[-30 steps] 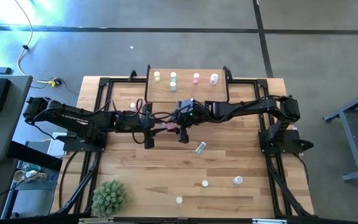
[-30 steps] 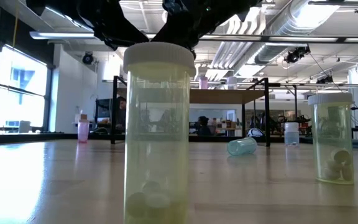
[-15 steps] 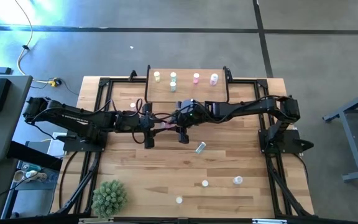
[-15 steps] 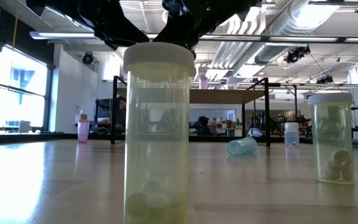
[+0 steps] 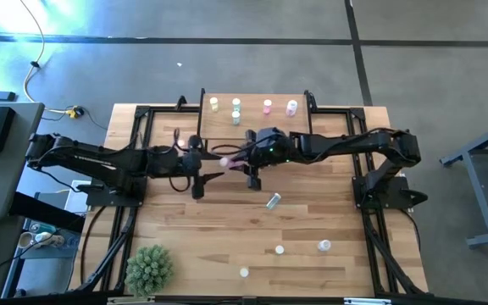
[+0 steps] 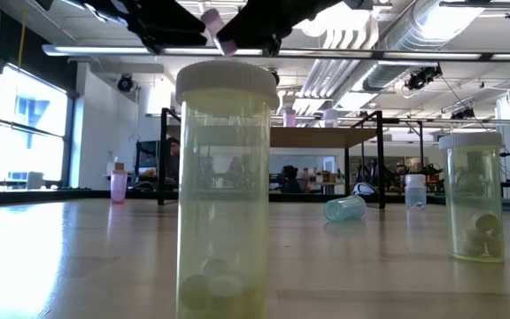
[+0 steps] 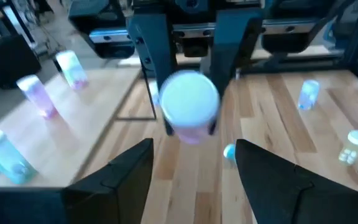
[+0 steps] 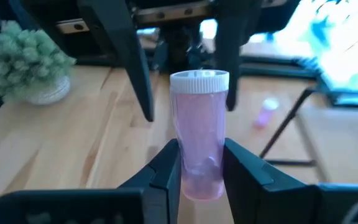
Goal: Pick and place medicine bottles onto shelf by color
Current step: Put the bottom pink pill bottle and align it with the other pink bottle on the shelf
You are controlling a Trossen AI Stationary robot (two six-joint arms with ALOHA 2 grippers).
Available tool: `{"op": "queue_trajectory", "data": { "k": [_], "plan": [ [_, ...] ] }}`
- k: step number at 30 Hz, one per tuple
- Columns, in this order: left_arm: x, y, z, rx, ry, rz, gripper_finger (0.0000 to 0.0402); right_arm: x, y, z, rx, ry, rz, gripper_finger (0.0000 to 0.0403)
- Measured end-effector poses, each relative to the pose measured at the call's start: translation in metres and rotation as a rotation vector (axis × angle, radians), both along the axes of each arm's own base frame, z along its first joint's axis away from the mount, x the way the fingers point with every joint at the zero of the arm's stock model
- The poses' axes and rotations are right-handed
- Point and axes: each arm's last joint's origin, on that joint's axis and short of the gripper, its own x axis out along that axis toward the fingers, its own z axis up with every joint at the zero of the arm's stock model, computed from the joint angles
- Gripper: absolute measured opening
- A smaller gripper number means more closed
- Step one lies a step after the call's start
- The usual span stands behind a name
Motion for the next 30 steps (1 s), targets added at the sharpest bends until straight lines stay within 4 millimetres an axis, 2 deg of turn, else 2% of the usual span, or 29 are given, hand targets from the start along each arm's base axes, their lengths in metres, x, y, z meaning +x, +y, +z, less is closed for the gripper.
{"op": "queue_trajectory", "data": {
  "k": [5, 10, 18, 21, 30],
  "plan": [
    [-0.010, 0.000, 0.017, 0.015, -0.102, 0.002, 0.0216, -0.013, -0.001, 0.026, -0.079, -0.096, -0.015, 0.0083],
    [-0.009, 0.002, 0.029, 0.062, -0.221, -0.033, 0.0216, -0.015, 0.000, 0.042, -0.131, -0.208, 0.016, 0.0083],
    [-0.002, 0.018, 0.011, 0.073, -0.299, -0.037, 0.0216, -0.003, 0.000, 0.025, -0.074, -0.171, 0.069, 0.0083],
    [-0.003, 0.020, 0.006, 0.055, -0.361, -0.100, 0.0216, 0.001, 0.001, 0.019, -0.052, -0.156, 0.063, 0.0083],
    [-0.001, 0.023, 0.002, 0.027, -0.377, -0.100, 0.0216, 0.005, 0.001, 0.019, 0.001, -0.187, 0.048, 0.0083]
  ]
}}
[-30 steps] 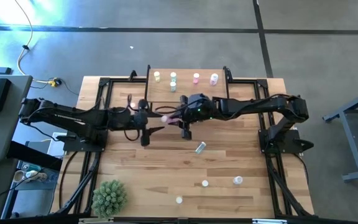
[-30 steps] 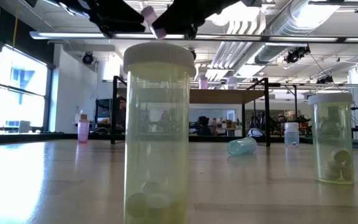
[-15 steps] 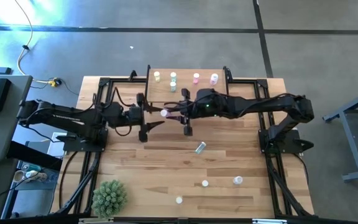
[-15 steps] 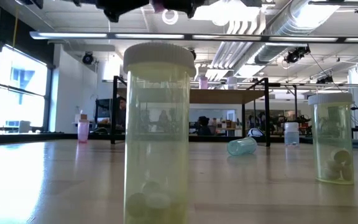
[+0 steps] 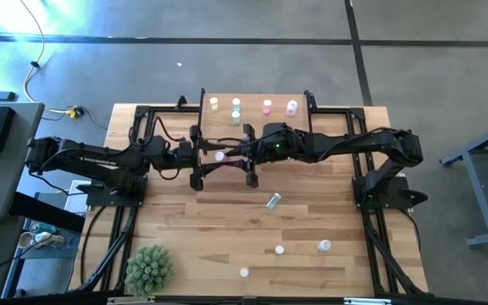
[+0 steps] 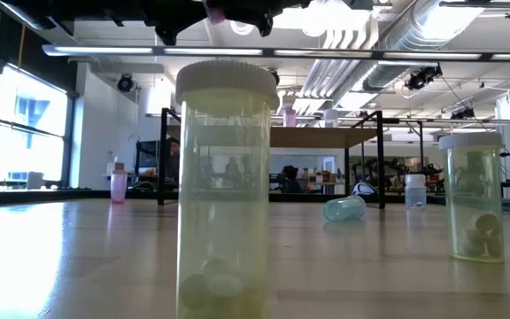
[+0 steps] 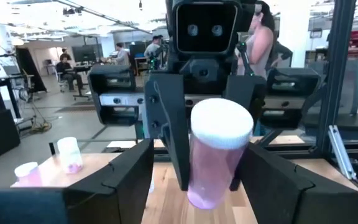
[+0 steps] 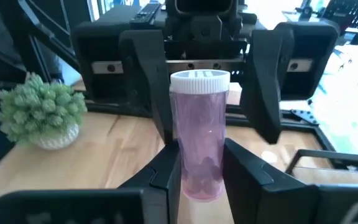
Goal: Pick and place medicine bottles onto shelf by color
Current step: Put the bottom pink pill bottle and align it with the other pink bottle on the shelf
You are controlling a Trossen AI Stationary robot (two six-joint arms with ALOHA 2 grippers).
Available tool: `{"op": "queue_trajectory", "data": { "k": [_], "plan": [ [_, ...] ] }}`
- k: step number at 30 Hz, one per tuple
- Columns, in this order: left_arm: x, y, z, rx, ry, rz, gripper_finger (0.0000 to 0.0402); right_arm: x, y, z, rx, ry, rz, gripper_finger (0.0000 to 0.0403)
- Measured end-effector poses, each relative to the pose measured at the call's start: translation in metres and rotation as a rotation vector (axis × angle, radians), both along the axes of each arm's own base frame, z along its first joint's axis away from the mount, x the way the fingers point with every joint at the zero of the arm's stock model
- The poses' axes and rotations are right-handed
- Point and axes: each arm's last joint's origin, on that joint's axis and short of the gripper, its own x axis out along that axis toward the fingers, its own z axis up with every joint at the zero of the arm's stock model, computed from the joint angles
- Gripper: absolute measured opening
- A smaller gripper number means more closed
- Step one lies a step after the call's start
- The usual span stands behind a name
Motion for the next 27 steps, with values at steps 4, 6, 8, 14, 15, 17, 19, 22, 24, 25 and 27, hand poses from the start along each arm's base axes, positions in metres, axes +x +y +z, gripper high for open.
{"op": "queue_trajectory", "data": {
  "k": [4, 6, 8, 14, 15, 17, 19, 22, 24, 25, 27],
  "plan": [
    [0.000, 0.000, 0.000, 0.001, -0.006, -0.003, 0.0216, 0.001, 0.002, 0.000, 0.029, -0.010, 0.002, 0.0083],
    [0.000, -0.001, 0.001, 0.003, -0.013, -0.013, 0.0216, 0.001, 0.005, 0.001, 0.031, -0.020, 0.007, 0.0083],
    [0.000, -0.002, 0.003, 0.007, -0.028, -0.028, 0.0216, 0.002, 0.010, 0.003, 0.029, -0.036, 0.016, 0.0083],
    [0.001, -0.006, 0.004, 0.016, -0.043, -0.058, 0.0213, 0.002, 0.017, 0.004, 0.024, -0.042, 0.000, 0.0083],
    [0.001, -0.006, 0.004, 0.019, -0.042, -0.062, 0.0209, 0.002, 0.018, 0.004, 0.024, -0.042, 0.001, 0.0083],
    [0.001, -0.008, 0.004, 0.020, -0.042, -0.068, 0.0199, 0.002, 0.018, 0.003, 0.028, -0.041, 0.001, 0.0083],
    [0.001, -0.008, 0.004, 0.027, -0.041, -0.068, 0.0185, 0.002, 0.018, 0.003, 0.036, -0.040, -0.002, 0.0083],
    [0.001, -0.009, 0.004, 0.027, -0.041, -0.078, 0.0163, 0.002, 0.018, 0.003, 0.041, -0.039, -0.002, 0.0083],
    [0.001, -0.009, 0.004, 0.021, -0.042, -0.084, 0.0149, 0.002, 0.018, 0.003, 0.044, -0.038, 0.001, 0.0083],
    [0.001, -0.009, 0.004, 0.020, -0.042, -0.085, 0.0142, 0.002, 0.018, 0.003, 0.044, -0.038, 0.001, 0.0083],
    [0.001, -0.009, 0.004, 0.020, -0.042, -0.085, 0.0129, 0.002, 0.017, 0.003, 0.044, -0.036, 0.000, 0.0083]
  ]
}}
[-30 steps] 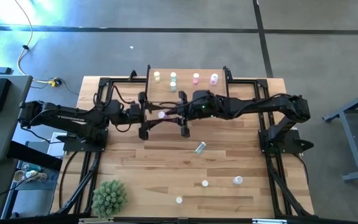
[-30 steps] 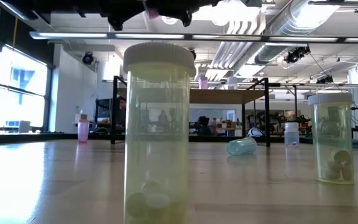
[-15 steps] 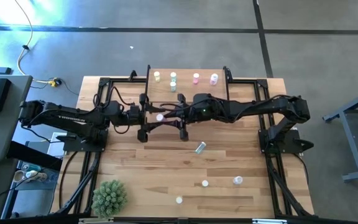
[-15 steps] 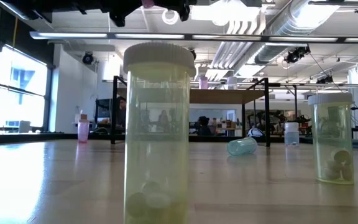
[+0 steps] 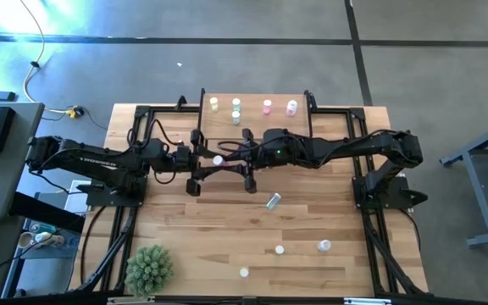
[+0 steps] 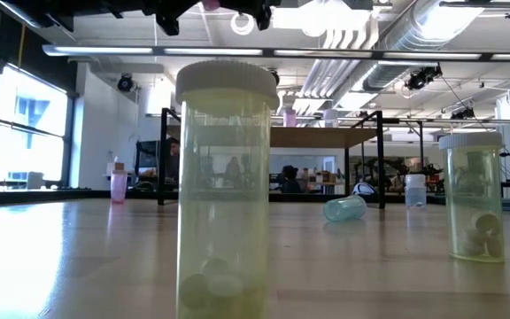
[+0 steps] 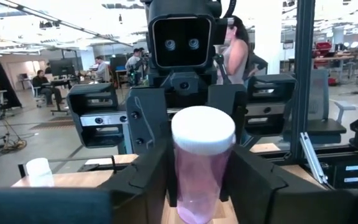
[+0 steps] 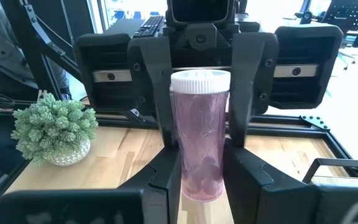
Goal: Pick and place medicine bottles onto shelf by color
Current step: Put the bottom pink pill bottle and align it with the other pink bottle on the shelf
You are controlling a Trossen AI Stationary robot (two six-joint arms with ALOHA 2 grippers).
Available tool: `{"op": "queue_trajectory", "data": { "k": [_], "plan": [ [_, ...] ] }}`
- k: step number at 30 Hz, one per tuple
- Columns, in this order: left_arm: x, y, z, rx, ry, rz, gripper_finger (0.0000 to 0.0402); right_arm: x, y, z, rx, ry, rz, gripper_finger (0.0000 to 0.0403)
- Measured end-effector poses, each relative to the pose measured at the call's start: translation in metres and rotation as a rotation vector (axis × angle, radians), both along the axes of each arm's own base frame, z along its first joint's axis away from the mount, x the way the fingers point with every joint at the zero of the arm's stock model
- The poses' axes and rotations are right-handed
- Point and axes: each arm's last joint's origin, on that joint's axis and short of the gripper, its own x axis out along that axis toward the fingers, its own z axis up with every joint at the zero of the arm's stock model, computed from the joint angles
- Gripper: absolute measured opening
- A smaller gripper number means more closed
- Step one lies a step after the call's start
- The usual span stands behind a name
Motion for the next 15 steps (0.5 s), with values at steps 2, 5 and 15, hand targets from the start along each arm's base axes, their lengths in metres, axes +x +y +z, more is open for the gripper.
{"op": "queue_trajectory", "data": {
  "k": [2, 5, 15],
  "plan": [
    [0.0000, 0.0000, 0.0000, 0.000, 0.000, -0.001, 0.0117, -0.0002, 0.0000, 0.0000, 0.000, 0.002, 0.000, 0.0083],
    [0.0000, 0.0000, 0.0000, 0.000, 0.000, 0.000, 0.0101, -0.0003, 0.0000, -0.0002, 0.000, 0.004, 0.000, 0.0083],
    [0.0000, 0.0002, -0.0001, -0.008, 0.000, 0.003, 0.0094, -0.0003, -0.0007, -0.0001, -0.007, 0.004, -0.032, 0.0108]
  ]
}}
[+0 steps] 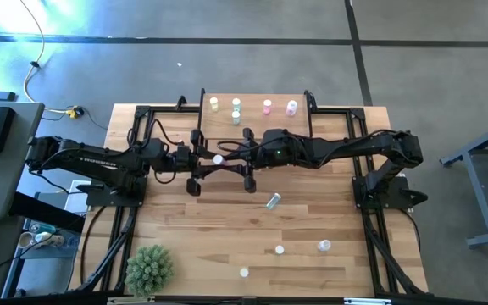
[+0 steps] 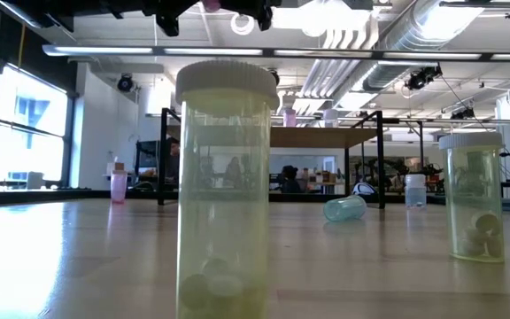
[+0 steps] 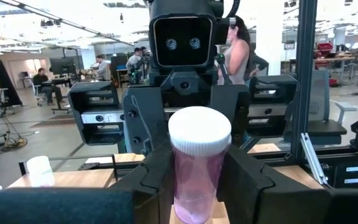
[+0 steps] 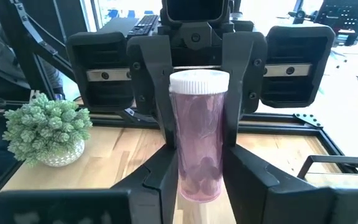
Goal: Pick and place medicine bottles onto shelf by color
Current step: Put the bottom pink pill bottle and align it with the other pink bottle on the shelf
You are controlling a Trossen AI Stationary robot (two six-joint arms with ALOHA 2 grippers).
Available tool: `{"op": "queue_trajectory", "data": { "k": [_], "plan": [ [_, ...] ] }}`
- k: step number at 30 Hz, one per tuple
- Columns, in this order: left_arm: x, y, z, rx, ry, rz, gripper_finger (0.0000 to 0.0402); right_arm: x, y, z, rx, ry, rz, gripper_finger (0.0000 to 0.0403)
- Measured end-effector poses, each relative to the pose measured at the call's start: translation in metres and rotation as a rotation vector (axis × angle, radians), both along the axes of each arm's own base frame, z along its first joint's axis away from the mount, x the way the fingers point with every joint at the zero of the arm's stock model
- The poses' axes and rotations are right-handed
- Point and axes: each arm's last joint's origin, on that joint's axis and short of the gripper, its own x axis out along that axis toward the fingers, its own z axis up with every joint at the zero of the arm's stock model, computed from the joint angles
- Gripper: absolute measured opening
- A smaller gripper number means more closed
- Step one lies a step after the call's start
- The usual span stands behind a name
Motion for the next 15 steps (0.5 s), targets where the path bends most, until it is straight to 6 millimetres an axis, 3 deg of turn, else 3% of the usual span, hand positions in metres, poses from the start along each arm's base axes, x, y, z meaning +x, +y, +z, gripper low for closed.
{"op": "queue_trajectory", "data": {
  "k": [15],
  "plan": [
    [0.001, 0.001, -0.011, -0.018, 0.117, 0.019, 0.0095, -0.010, -0.015, -0.010, 0.015, 0.171, -0.111, 0.0205]
  ]
}}
